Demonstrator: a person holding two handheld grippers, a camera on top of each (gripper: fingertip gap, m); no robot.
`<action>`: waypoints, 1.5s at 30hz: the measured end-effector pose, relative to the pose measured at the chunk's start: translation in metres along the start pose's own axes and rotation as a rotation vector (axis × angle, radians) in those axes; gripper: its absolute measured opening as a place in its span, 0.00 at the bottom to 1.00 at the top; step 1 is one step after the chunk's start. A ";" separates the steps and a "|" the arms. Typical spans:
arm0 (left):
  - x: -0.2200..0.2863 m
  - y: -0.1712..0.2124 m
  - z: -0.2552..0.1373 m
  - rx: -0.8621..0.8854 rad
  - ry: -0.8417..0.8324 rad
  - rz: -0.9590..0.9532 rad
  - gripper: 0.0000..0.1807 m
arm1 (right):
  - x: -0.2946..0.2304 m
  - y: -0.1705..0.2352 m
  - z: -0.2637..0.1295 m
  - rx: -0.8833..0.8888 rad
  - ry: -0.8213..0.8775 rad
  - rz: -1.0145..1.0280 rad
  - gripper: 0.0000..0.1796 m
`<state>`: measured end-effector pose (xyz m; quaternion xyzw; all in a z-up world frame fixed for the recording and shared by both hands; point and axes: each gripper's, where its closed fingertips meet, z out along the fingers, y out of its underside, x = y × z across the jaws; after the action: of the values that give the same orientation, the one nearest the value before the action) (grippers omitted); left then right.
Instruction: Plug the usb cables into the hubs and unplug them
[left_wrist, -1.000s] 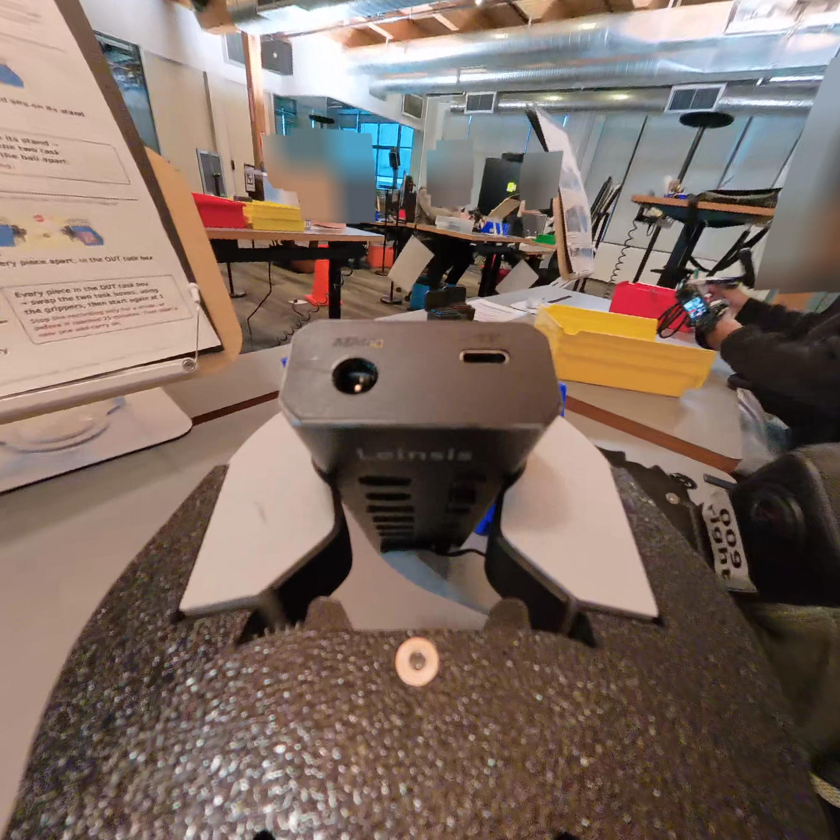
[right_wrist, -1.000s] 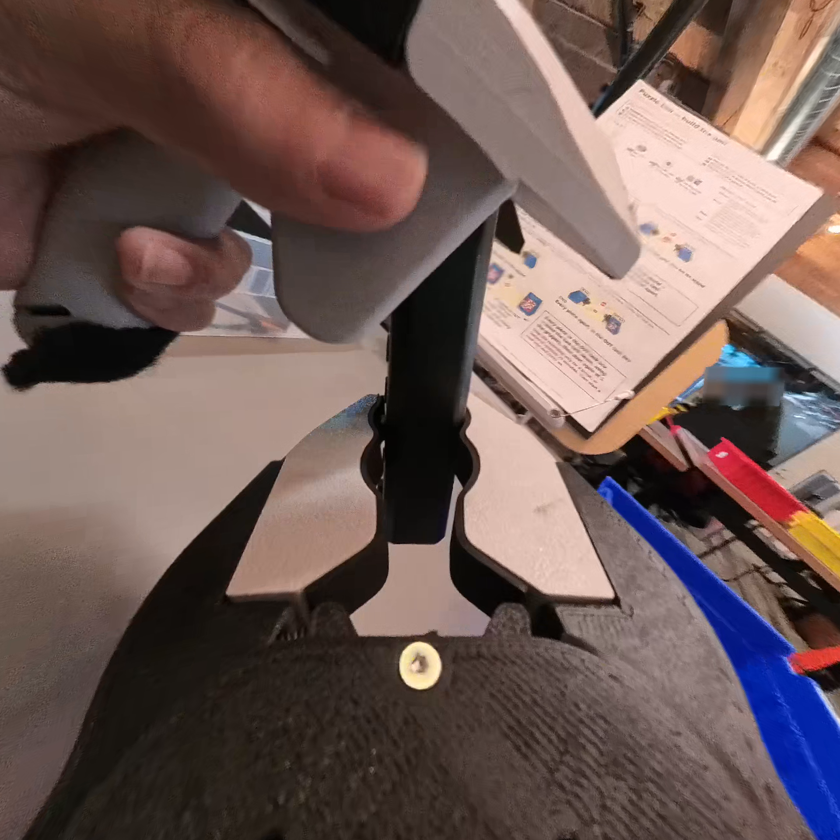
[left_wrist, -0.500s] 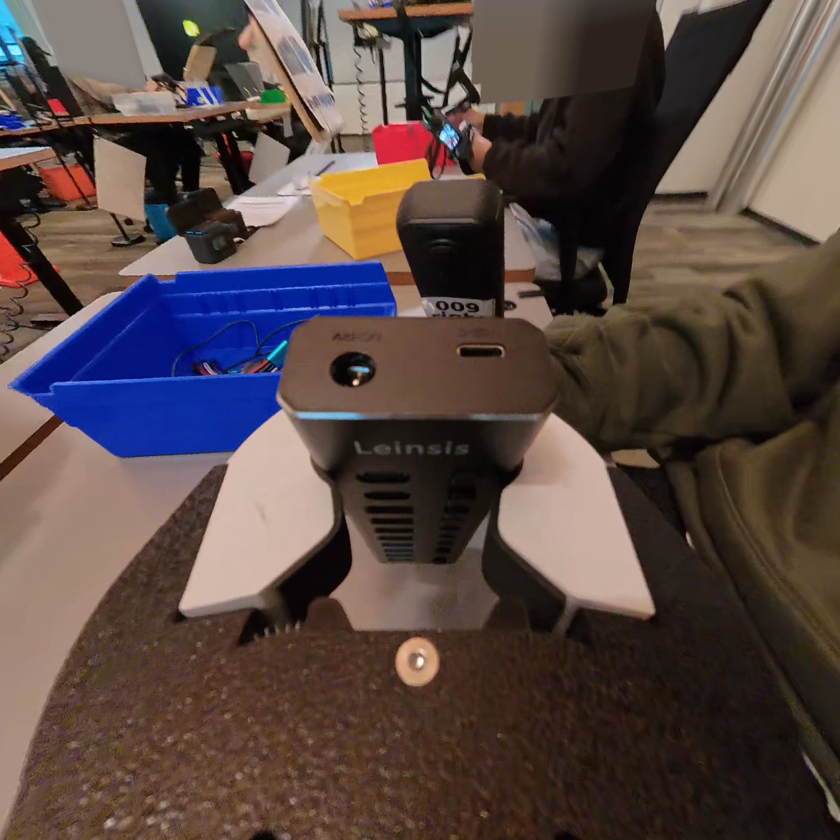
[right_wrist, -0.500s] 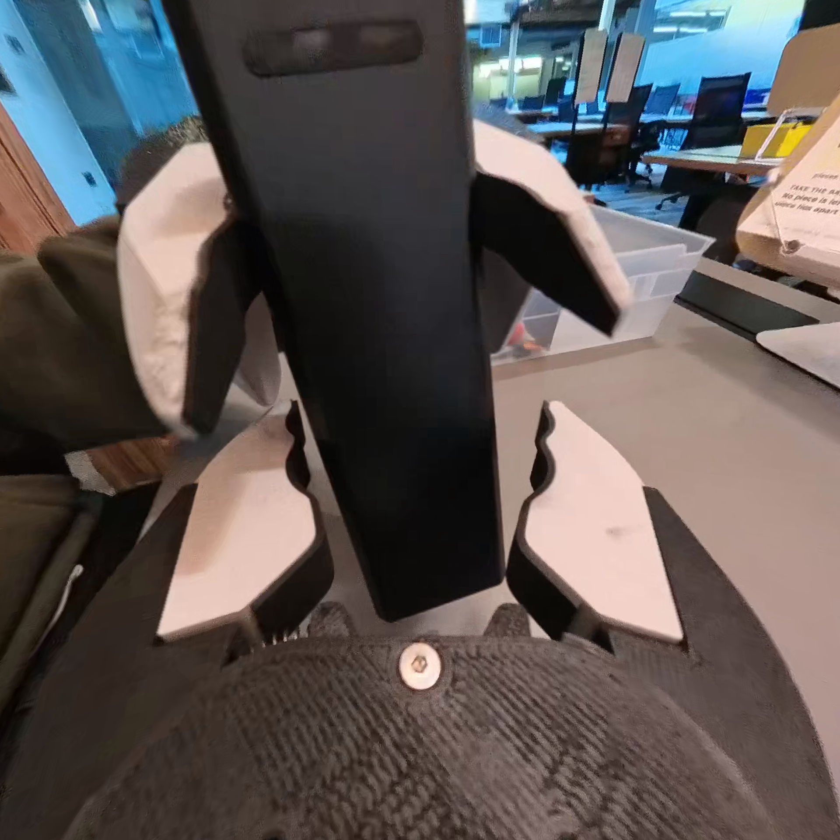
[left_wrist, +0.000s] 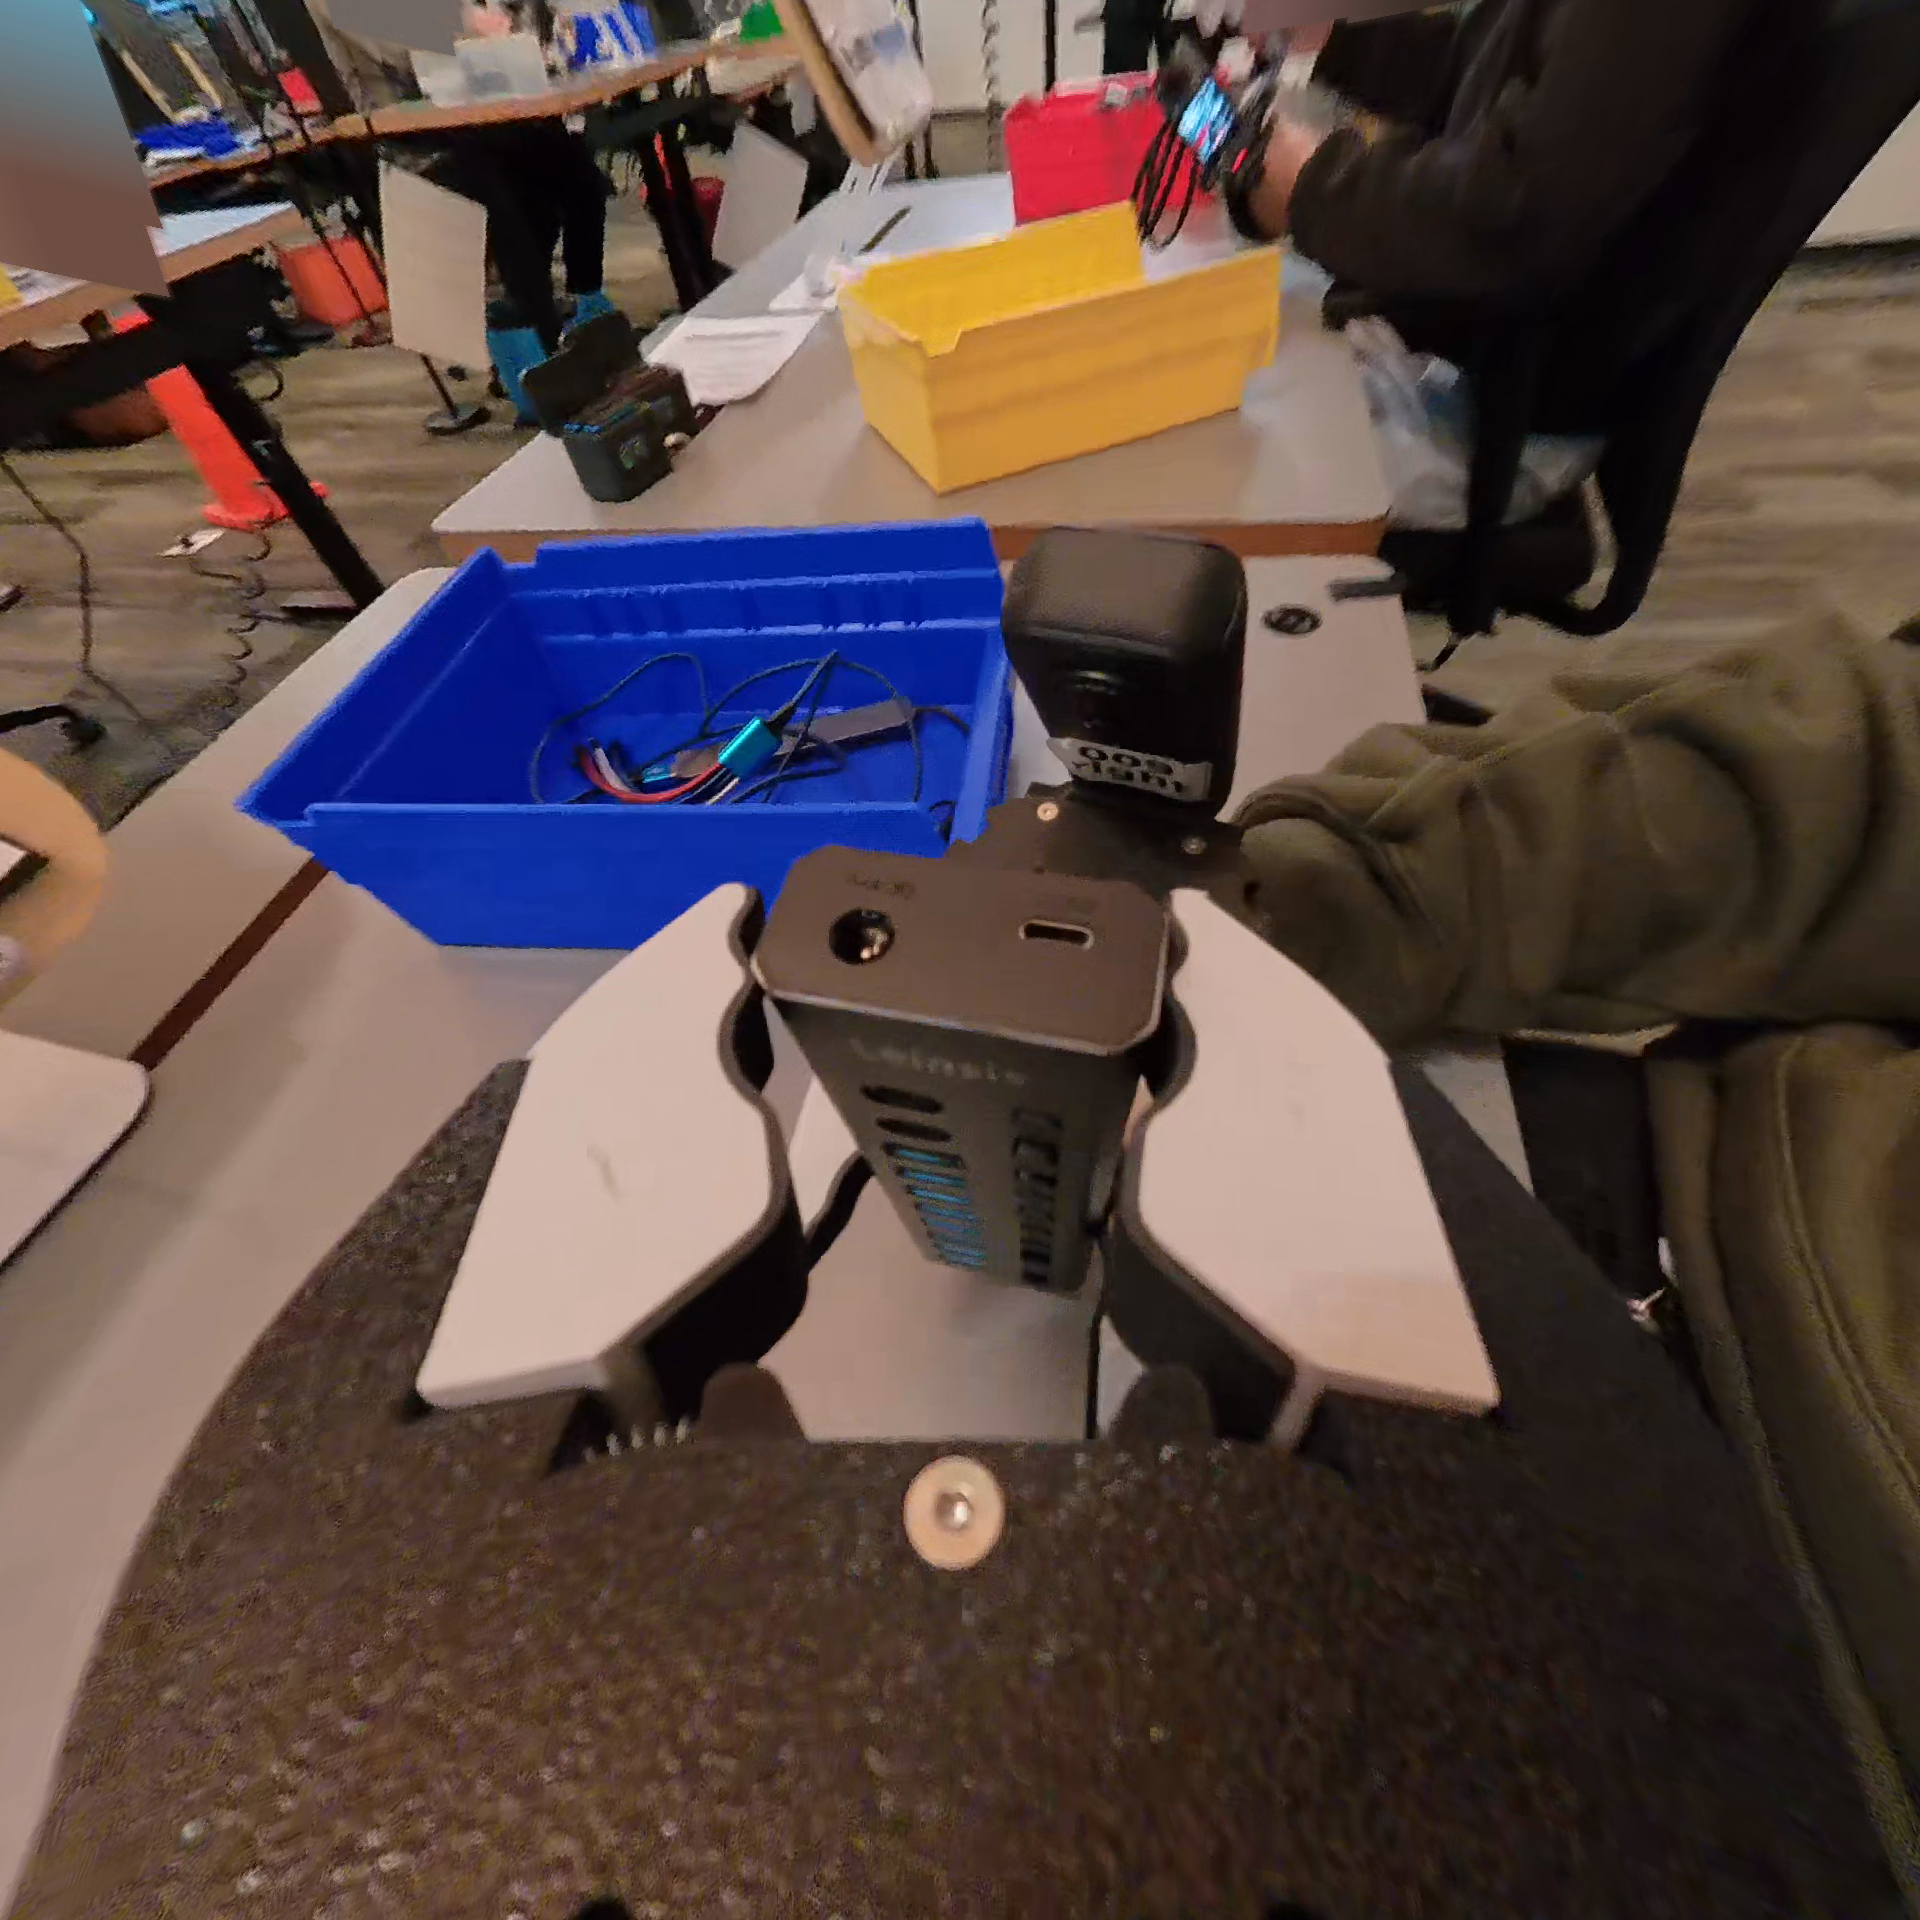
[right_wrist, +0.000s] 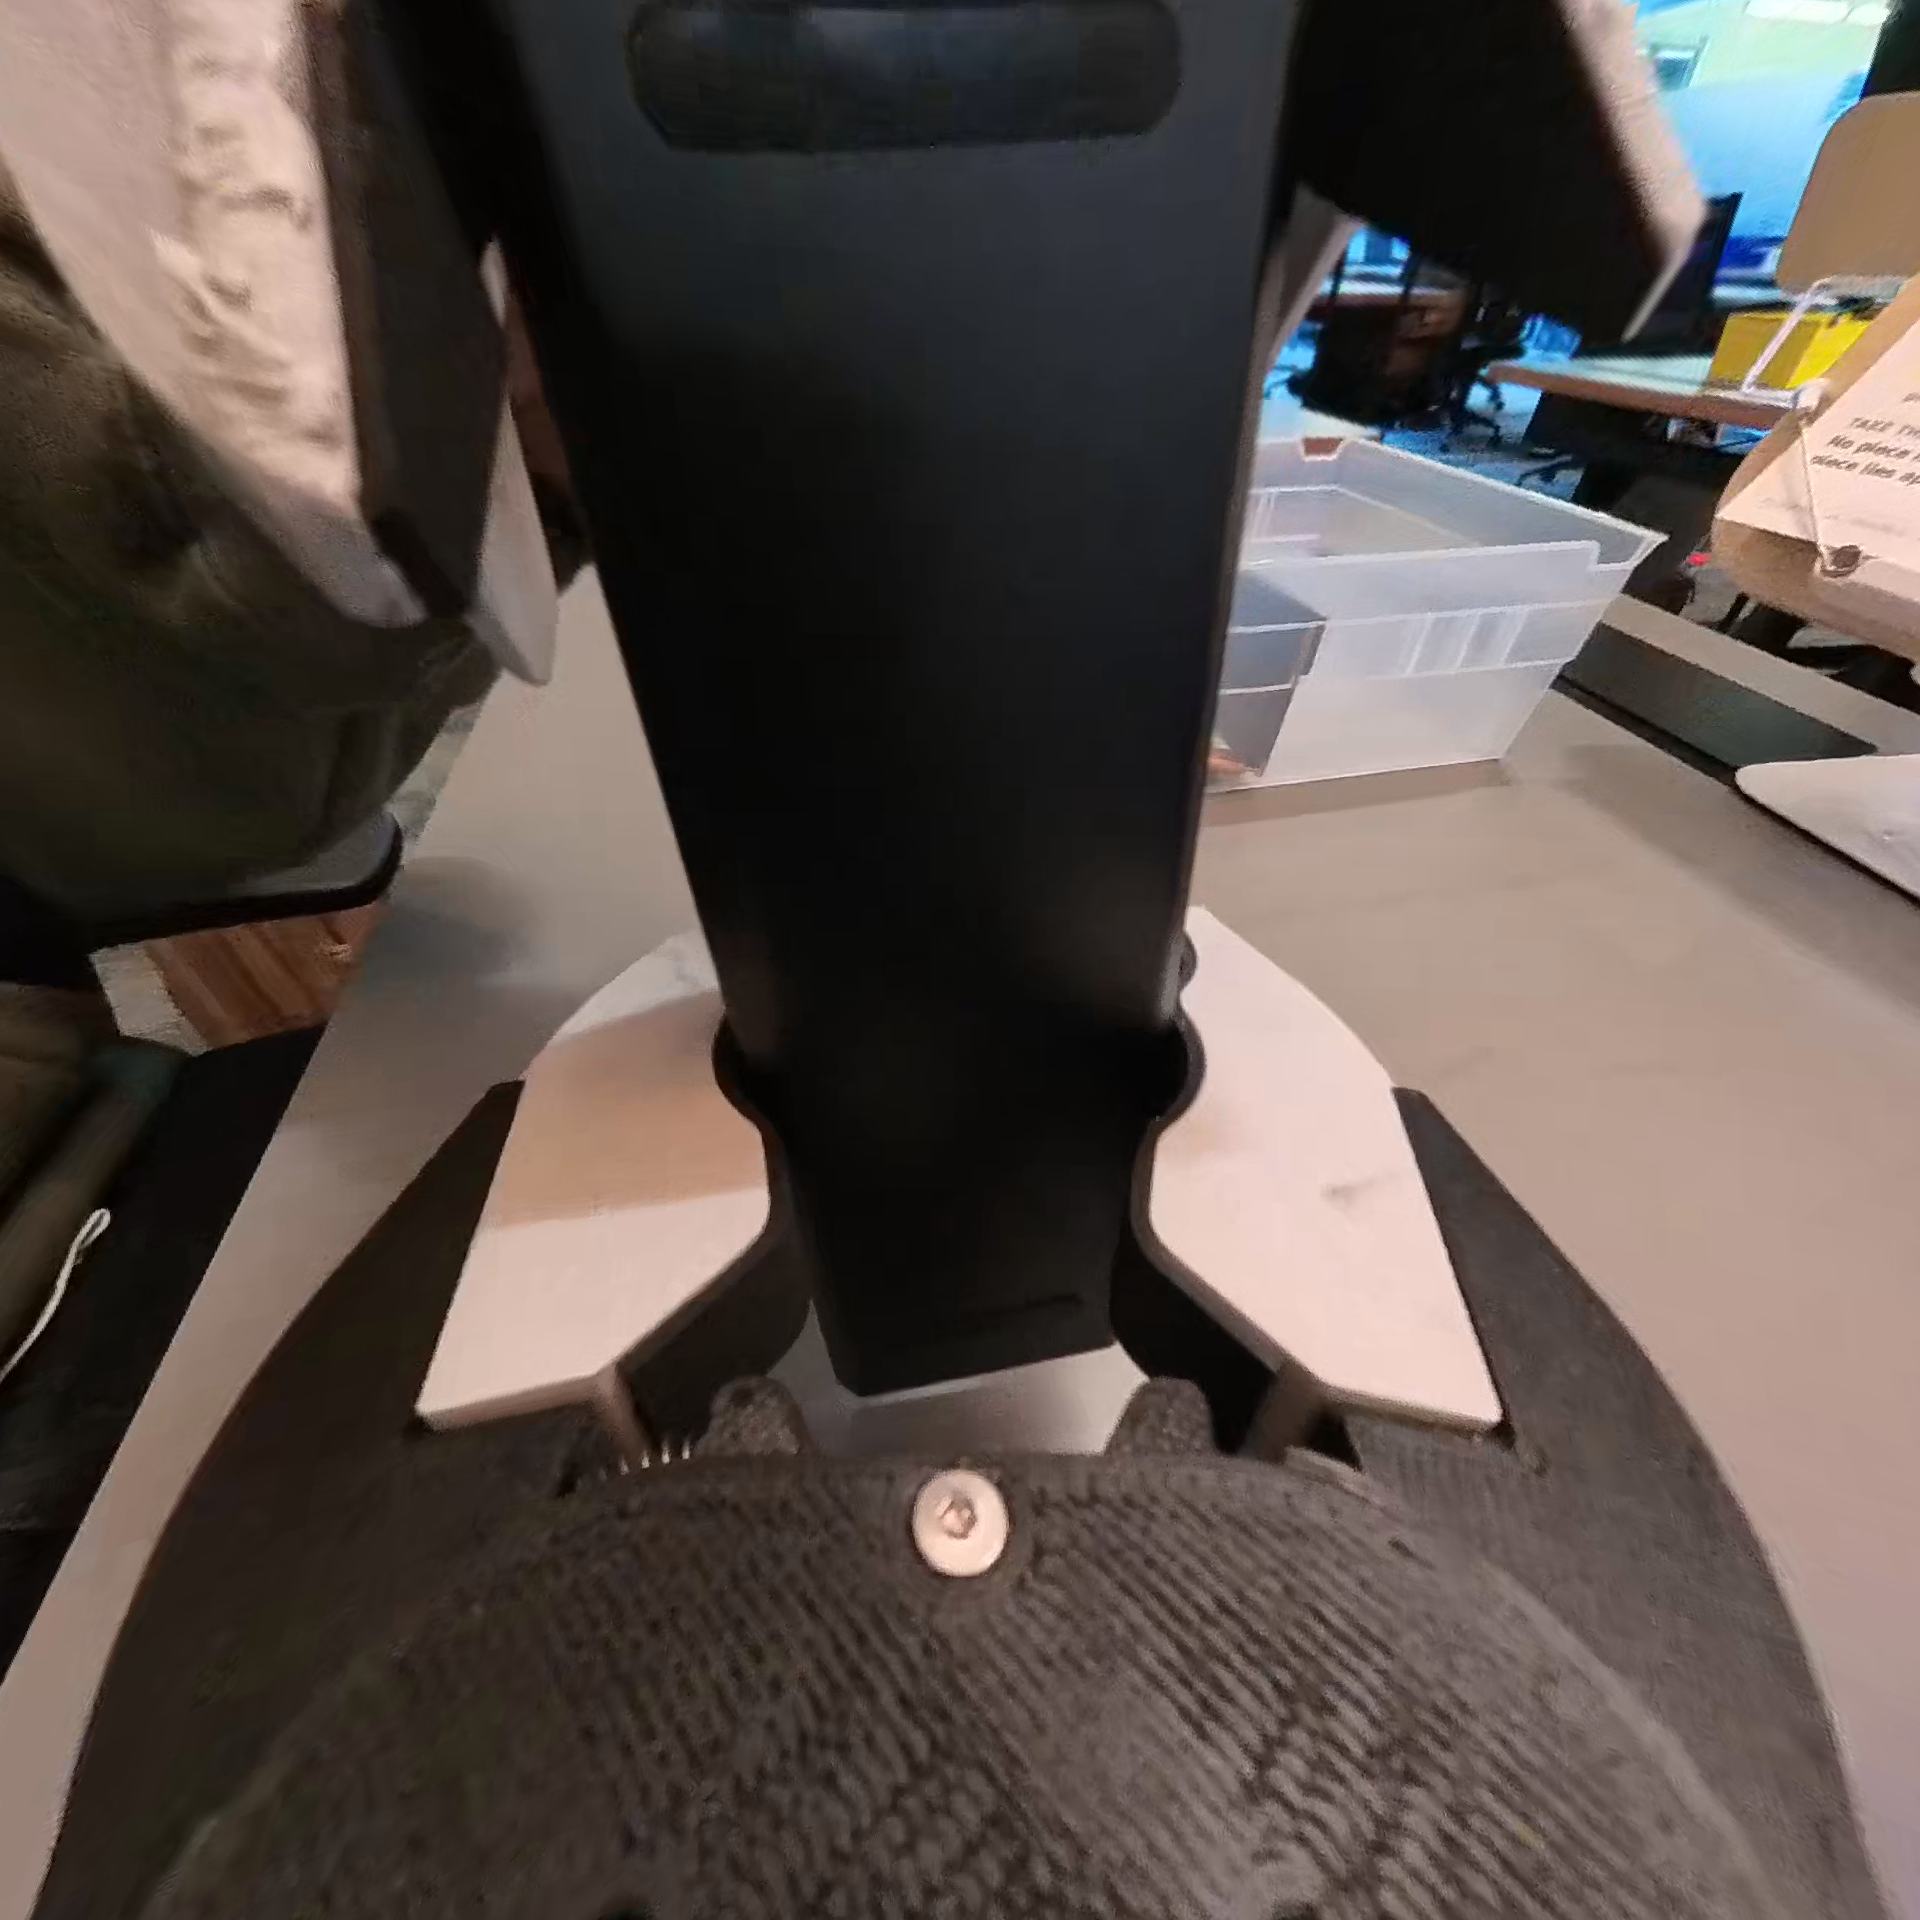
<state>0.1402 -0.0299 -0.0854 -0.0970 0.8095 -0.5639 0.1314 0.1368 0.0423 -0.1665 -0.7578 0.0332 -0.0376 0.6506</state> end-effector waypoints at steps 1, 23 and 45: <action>0.001 0.001 0.001 -0.033 0.003 0.005 0.38 | 0.000 0.000 0.001 0.004 -0.001 0.004 0.41; -0.011 0.001 -0.013 -0.228 -0.006 0.026 0.36 | 0.005 -0.019 -0.015 0.158 0.017 0.048 0.42; -0.004 -0.004 -0.012 -0.135 0.018 0.036 0.34 | 0.000 -0.026 -0.009 0.205 0.003 0.060 0.34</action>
<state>0.1404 -0.0190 -0.0775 -0.0858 0.8485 -0.5064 0.1272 0.1356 0.0370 -0.1397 -0.6858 0.0527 -0.0225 0.7256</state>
